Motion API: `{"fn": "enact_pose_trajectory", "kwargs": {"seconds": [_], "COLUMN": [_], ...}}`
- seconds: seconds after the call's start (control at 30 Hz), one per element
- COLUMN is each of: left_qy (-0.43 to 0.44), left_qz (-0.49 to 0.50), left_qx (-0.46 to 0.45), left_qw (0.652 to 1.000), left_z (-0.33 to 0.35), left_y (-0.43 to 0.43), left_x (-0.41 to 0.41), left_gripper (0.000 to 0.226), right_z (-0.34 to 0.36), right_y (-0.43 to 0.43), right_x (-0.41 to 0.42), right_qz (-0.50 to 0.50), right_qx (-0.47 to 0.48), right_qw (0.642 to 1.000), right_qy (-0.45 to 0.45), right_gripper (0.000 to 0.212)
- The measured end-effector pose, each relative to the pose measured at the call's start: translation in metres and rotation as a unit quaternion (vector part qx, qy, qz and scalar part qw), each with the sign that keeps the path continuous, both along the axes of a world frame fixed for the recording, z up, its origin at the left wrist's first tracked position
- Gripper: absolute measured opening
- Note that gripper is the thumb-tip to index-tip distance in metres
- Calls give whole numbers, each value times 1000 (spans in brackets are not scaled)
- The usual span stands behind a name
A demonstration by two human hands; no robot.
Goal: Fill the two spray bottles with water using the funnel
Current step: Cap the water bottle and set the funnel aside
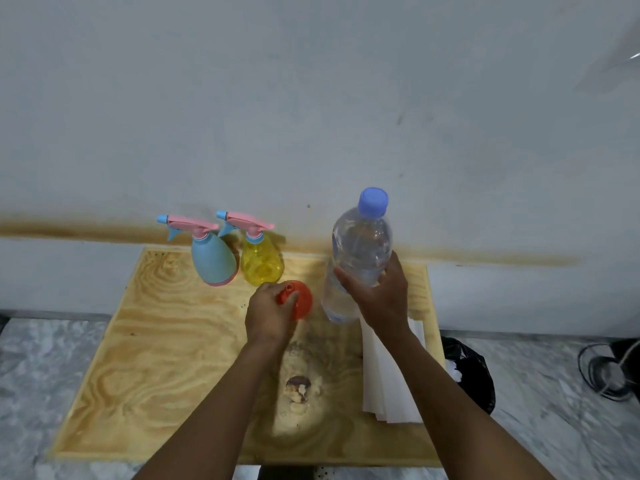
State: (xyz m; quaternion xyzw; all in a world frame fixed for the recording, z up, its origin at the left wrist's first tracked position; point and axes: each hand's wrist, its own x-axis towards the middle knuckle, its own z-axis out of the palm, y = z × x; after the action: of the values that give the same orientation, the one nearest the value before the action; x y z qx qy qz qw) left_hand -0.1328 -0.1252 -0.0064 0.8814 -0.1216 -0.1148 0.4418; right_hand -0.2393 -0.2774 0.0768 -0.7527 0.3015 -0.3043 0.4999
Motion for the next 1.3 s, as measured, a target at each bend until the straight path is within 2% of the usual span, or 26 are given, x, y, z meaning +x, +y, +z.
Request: {"fn": "enact_pose_trajectory", "kwargs": {"seconds": [0.23, 0.37, 0.63, 0.8, 0.9, 1.0, 1.07, 1.13, 1.2, 1.3], "left_qy": [24, 20, 3, 12, 39, 32, 13, 31, 58, 101], "left_qz": [-34, -32, -25, -12, -21, -36, -27, -35, -92, -155], "left_qx": [4, 30, 58, 24, -11, 14, 35, 51, 103, 148], "left_qw": [999, 999, 998, 1000, 999, 999, 999, 998, 989, 971], "left_z": [-9, -21, -40, -44, -48, -40, -30, -26, -23, -24], "left_y": [-42, -57, -68, -71, -70, -64, -55, -44, -33, -21], "left_x": [36, 43, 43, 43, 41, 28, 15, -5, -31, -79], "left_gripper": [22, 23, 24, 22, 35, 62, 67, 58, 44, 49], "right_z": [-4, -8, -12, -13, -9, -9, -14, -20, -31, -52], "right_y": [-20, -28, -35, -35, -36, -37, -36, -35, -33, -27], "right_x": [27, 39, 51, 49, 45, 28, 5, -23, -54, -100], "right_qz": [-62, -83, -85, -72, -53, -36, -35, -35, -31, -28], "right_qx": [23, 33, 35, 28, 16, -11, -26, -37, -41, -37], "right_qw": [998, 996, 996, 997, 998, 996, 994, 989, 986, 979], "right_qy": [7, 8, -19, 3, 38, 78, 105, 136, 159, 197], "right_gripper": [74, 66, 71, 78, 85, 90, 83, 63, 42, 21]}}
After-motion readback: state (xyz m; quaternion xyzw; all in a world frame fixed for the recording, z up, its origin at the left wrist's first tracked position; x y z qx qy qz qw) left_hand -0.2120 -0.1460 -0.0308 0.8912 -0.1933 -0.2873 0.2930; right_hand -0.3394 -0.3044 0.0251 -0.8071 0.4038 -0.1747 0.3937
